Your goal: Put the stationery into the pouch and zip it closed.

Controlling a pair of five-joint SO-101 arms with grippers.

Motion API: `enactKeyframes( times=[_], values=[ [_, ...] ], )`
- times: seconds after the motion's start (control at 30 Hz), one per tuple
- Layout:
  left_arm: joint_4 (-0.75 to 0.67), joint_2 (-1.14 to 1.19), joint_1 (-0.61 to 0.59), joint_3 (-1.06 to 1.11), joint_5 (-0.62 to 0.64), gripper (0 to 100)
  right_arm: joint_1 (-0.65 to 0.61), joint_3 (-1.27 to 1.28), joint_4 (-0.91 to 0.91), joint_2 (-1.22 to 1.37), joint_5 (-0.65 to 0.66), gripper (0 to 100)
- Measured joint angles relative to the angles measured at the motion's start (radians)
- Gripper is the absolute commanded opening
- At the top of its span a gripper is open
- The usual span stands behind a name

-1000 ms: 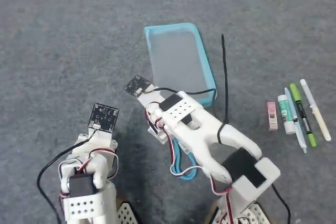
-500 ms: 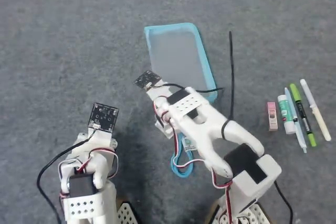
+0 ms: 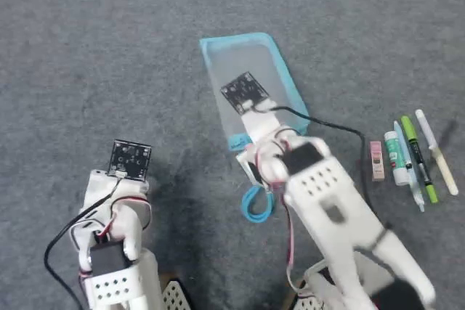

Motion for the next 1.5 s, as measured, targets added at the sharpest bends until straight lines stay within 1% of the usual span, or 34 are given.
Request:
enactKeyframes(
  times=[0.1,0.23,0.3,0.4,0.47,0.53,0.63,0.77,0.9,1.07,1.2,1.5],
  values=[
    [0.000,0.031,0.006,-0.072,0.000,18,0.002,0.018,0.029,-0.117,0.026,0.6],
    [0.000,0.253,0.083,-0.235,0.000,21,0.000,0.020,0.060,-0.173,0.064,0.6],
    [0.000,0.390,0.150,-0.334,0.012,24,-0.028,0.028,0.066,-0.178,0.072,0.6],
    [0.005,0.563,0.295,-0.451,0.066,27,-0.091,0.029,0.078,-0.186,0.094,0.6],
    [0.005,0.611,0.394,-0.479,0.106,28,-0.120,0.029,0.091,-0.189,0.103,0.6],
    [0.005,0.623,0.473,-0.482,0.141,27,-0.123,0.029,0.110,-0.189,0.107,0.6],
    [-0.029,0.623,0.539,-0.482,0.164,27,-0.126,0.000,0.161,-0.189,0.112,0.6],
    [-0.091,0.623,0.539,-0.460,0.172,27,-0.126,-0.044,0.206,-0.189,0.112,0.6],
    [-0.157,0.614,0.520,-0.411,0.173,27,-0.126,-0.046,0.209,-0.189,0.110,0.6],
    [-0.163,0.614,0.520,-0.396,0.170,27,-0.124,-0.058,0.209,-0.189,0.110,0.6],
    [-0.161,0.624,0.506,-0.381,0.150,27,-0.086,-0.117,0.218,-0.190,0.112,0.6],
    [-0.166,0.624,0.500,-0.379,0.161,27,-0.084,-0.129,0.233,-0.190,0.112,0.6]
  ],
)
